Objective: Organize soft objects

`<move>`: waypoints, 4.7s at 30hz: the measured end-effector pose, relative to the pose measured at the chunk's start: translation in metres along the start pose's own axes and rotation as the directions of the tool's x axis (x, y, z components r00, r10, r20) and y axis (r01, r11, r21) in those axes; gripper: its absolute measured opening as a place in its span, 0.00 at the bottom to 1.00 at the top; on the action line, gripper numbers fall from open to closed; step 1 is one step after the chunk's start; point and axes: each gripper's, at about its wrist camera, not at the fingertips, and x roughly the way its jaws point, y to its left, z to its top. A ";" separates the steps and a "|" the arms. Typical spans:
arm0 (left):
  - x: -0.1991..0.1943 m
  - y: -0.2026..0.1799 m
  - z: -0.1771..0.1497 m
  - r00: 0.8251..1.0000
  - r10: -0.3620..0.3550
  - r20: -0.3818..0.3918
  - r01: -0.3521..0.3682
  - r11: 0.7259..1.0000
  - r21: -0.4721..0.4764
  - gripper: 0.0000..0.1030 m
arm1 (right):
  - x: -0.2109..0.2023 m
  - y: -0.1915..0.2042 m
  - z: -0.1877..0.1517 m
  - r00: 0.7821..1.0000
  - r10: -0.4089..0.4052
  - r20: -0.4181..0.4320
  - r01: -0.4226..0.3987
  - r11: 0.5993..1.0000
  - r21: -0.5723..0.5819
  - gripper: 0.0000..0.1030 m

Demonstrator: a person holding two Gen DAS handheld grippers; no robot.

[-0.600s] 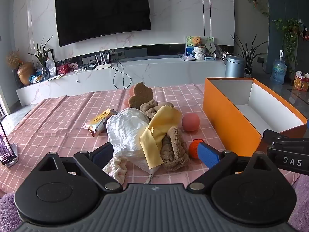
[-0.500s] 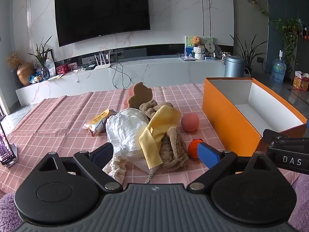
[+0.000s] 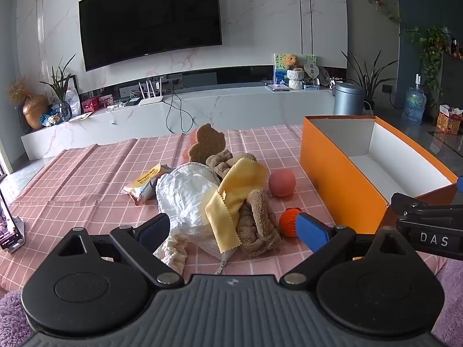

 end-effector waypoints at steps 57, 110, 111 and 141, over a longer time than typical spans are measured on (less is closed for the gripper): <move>0.011 -0.001 -0.009 1.000 -0.013 -0.016 0.013 1.000 -0.010 1.00 | 0.007 0.000 -0.002 0.999 -0.020 -0.037 0.020 1.000 -0.001 0.98; 0.024 0.049 -0.002 0.993 -0.112 -0.024 0.106 0.978 -0.177 0.87 | -0.001 0.040 0.014 0.972 0.220 0.086 -0.205 0.967 -0.151 0.97; 0.026 0.052 -0.002 0.993 -0.113 -0.028 0.106 0.978 -0.182 0.87 | 0.001 0.043 0.015 0.972 0.219 0.085 -0.204 0.966 -0.157 0.97; 0.132 0.120 0.014 0.976 -0.136 -0.168 0.084 0.954 -0.286 0.80 | 0.126 0.142 0.056 0.867 0.461 -0.191 -0.491 0.856 -0.161 0.52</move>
